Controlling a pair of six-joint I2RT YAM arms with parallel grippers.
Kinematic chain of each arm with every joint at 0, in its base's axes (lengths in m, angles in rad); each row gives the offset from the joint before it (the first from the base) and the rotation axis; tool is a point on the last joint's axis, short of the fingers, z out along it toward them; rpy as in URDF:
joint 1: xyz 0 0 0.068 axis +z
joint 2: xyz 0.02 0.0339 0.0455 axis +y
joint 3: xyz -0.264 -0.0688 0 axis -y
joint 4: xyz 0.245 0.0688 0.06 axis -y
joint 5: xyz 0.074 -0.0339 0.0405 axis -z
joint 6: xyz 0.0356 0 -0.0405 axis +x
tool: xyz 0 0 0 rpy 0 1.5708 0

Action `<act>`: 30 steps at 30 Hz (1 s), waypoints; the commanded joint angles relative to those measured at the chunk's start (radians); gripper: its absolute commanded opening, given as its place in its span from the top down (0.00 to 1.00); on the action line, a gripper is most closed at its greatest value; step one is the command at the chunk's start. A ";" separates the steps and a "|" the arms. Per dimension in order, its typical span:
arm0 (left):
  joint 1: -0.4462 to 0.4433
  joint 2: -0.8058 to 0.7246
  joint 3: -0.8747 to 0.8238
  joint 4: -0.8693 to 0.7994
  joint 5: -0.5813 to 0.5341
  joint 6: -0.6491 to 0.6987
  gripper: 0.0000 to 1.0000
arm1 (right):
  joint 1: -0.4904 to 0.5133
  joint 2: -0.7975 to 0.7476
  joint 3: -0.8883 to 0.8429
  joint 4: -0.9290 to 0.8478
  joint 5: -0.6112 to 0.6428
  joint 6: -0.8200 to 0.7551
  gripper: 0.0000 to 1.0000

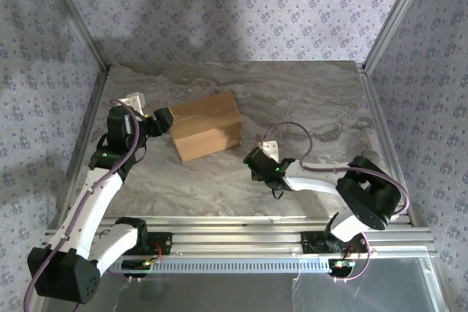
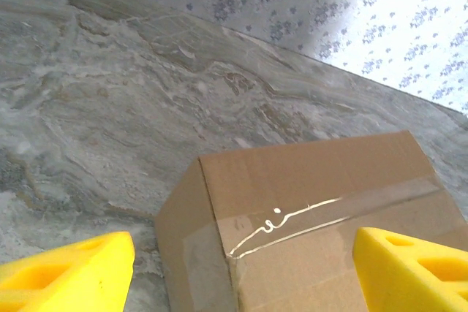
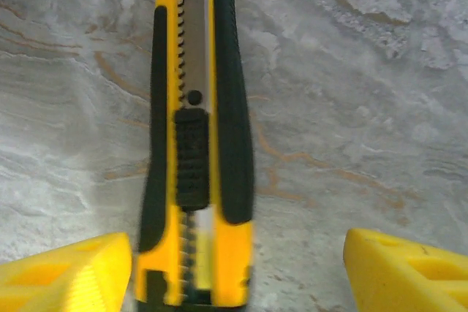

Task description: Unpack the express box

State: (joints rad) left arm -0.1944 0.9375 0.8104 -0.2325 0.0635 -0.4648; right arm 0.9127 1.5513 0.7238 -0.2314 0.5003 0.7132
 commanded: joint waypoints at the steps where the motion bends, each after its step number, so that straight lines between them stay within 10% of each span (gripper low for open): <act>1: -0.008 -0.018 0.024 -0.029 0.029 0.001 0.22 | 0.022 0.033 0.064 -0.052 0.076 0.068 0.25; 22: -0.009 -0.044 0.025 -0.058 0.010 0.035 0.22 | -0.093 0.019 -0.006 0.077 -0.155 -0.016 0.37; 30: -0.010 -0.021 0.047 -0.060 0.021 0.040 0.23 | -0.108 0.062 0.002 0.112 -0.190 -0.037 0.57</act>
State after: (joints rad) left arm -0.1986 0.9077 0.8108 -0.2951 0.0669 -0.4427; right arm 0.8093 1.5845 0.7300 -0.1291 0.3340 0.6880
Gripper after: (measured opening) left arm 0.776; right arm 0.444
